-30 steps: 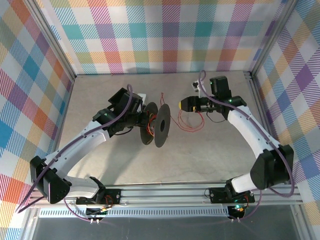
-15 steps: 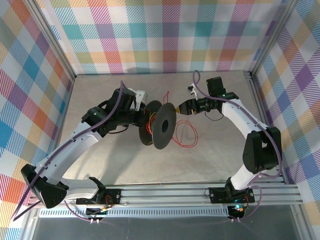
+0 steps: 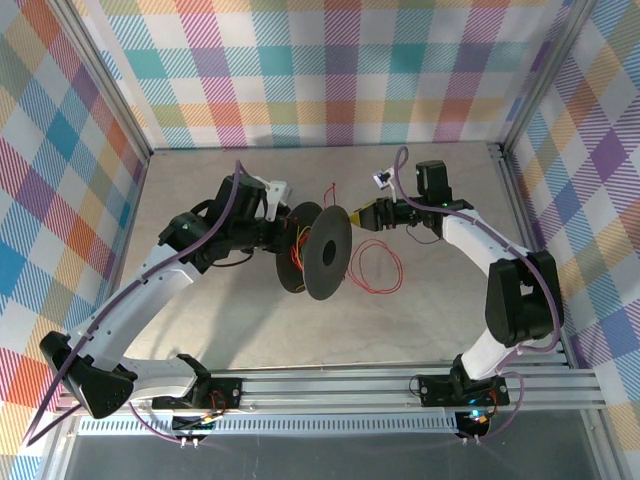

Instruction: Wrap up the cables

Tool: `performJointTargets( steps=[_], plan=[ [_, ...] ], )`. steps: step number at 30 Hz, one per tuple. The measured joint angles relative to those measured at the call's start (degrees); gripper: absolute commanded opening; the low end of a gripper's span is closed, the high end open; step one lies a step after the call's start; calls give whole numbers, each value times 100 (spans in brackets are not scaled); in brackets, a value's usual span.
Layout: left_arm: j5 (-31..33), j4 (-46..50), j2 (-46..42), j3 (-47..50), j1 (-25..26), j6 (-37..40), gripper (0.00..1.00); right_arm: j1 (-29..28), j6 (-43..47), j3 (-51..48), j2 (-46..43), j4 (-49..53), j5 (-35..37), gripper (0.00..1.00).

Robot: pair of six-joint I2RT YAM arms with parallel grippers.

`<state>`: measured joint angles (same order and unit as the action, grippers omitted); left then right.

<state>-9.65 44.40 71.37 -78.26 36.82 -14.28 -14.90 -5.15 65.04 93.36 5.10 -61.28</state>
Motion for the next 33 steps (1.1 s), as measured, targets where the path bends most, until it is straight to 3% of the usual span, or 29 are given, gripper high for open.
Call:
performJointTargets(
  steps=[12, 22, 33],
  plan=[
    [-435, -24, -107, -2, -17, -22, 0, 238, 179, 608, 28, 195, -452, 60],
    [-590, -107, -105, -48, -70, -70, 0, 588, 214, -15, -306, 1108, 28, 50],
    [-1294, -382, -105, -122, -481, -332, 0, 535, 101, -299, -197, 1423, -544, 44]
  ],
)
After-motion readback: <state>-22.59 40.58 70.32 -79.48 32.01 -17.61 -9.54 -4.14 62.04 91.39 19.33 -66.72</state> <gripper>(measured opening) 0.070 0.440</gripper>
